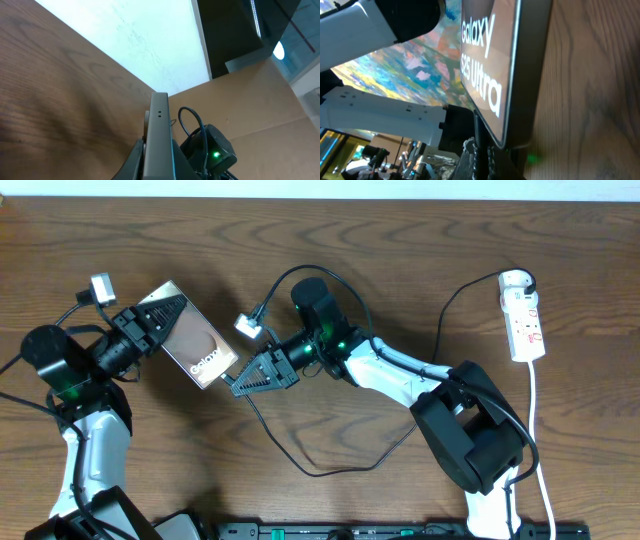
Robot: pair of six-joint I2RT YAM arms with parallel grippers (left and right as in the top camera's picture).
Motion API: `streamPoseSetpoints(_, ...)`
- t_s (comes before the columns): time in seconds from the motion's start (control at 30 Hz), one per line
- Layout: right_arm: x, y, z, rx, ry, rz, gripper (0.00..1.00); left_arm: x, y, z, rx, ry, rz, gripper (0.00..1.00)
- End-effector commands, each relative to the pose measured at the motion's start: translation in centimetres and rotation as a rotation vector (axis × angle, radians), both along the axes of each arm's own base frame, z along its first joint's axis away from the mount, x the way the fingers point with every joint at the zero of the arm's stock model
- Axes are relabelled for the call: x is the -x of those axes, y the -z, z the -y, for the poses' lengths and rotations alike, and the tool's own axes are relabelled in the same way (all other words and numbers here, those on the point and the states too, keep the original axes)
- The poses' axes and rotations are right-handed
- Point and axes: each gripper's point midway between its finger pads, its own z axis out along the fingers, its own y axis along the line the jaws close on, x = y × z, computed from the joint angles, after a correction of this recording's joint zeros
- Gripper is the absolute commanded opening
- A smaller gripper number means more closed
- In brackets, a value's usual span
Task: Plug charger to phone and switch on socket
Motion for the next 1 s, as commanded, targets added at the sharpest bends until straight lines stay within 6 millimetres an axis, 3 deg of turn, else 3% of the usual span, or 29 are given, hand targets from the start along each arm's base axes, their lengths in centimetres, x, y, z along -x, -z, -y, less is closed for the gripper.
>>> streamPoseSetpoints(0.0, -1.91, -0.04, -1.05, 0.026, 0.111, 0.025, 0.01, 1.09, -0.43, 1.33, 0.007, 0.086, 0.006, 0.08)
streamPoseSetpoints(0.97, -2.31, -0.83, -1.78, 0.002, 0.144, 0.045, 0.01, 1.10, -0.43, 1.34, 0.007, 0.087, 0.005, 0.07)
